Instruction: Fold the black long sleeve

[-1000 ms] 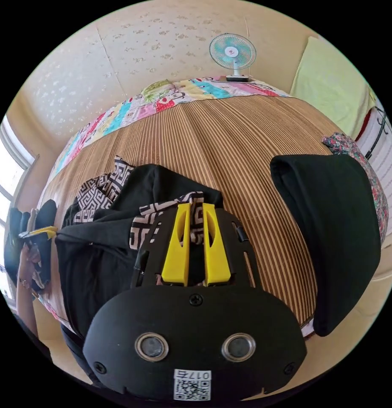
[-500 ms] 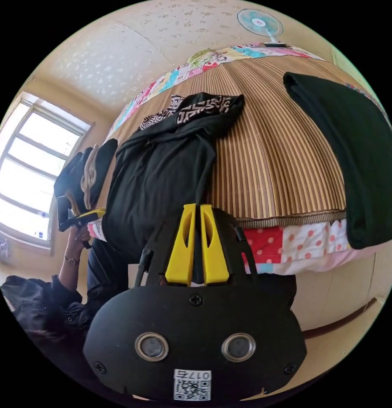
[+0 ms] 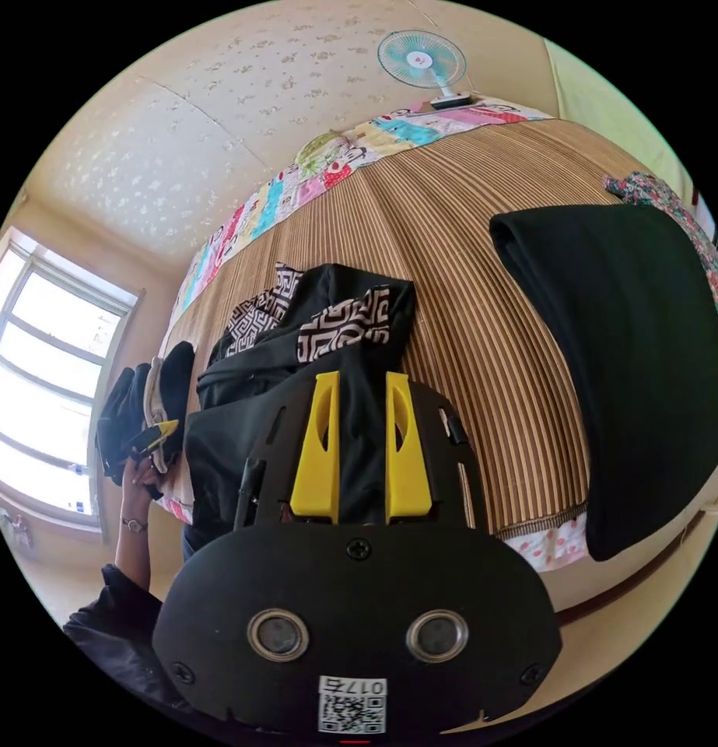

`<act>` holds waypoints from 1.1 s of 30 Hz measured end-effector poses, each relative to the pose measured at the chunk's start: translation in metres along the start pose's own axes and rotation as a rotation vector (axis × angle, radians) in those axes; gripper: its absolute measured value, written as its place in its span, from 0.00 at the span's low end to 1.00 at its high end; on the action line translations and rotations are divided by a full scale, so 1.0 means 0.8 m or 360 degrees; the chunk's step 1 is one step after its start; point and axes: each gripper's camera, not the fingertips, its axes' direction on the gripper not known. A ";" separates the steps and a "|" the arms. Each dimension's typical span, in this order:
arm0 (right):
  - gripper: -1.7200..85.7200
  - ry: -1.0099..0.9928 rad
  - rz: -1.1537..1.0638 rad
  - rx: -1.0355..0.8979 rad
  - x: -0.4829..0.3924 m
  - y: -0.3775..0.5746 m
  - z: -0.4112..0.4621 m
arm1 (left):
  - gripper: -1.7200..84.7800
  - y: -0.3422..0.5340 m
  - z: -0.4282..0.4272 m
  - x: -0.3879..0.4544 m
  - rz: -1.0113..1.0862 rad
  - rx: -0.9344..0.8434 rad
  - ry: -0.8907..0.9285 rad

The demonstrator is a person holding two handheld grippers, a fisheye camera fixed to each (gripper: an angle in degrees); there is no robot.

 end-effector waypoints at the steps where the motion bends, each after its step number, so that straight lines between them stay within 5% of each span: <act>1: 0.11 0.0016 -0.0028 0.0017 -0.002 0.012 -0.008 | 0.15 0.032 -0.002 0.008 0.0030 -0.0019 -0.0056; 12: 0.11 -0.0143 -0.0003 0.0017 0.012 0.106 -0.030 | 0.12 0.185 0.036 0.054 0.0002 -0.0130 -0.0263; 15: 0.07 -0.0258 0.0045 0.0003 0.005 0.105 -0.056 | 0.03 0.194 0.011 0.036 -0.0017 -0.0117 -0.0088; 20: 0.05 -0.0814 0.0000 0.0271 0.005 0.144 -0.175 | 0.01 0.251 -0.117 0.022 0.0311 0.0235 0.0371; 24: 0.05 -0.1097 -0.0109 0.0434 -0.004 0.207 -0.284 | 0.01 0.298 -0.176 0.009 0.0438 0.0262 0.0705; 29: 0.04 -0.1121 -0.0266 0.0552 -0.035 0.279 -0.364 | 0.01 0.352 -0.205 -0.009 0.0409 0.0362 0.1067; 33: 0.04 -0.0849 -0.0262 0.0585 -0.064 0.245 -0.374 | 0.01 0.309 -0.206 -0.008 0.0391 0.0465 0.0855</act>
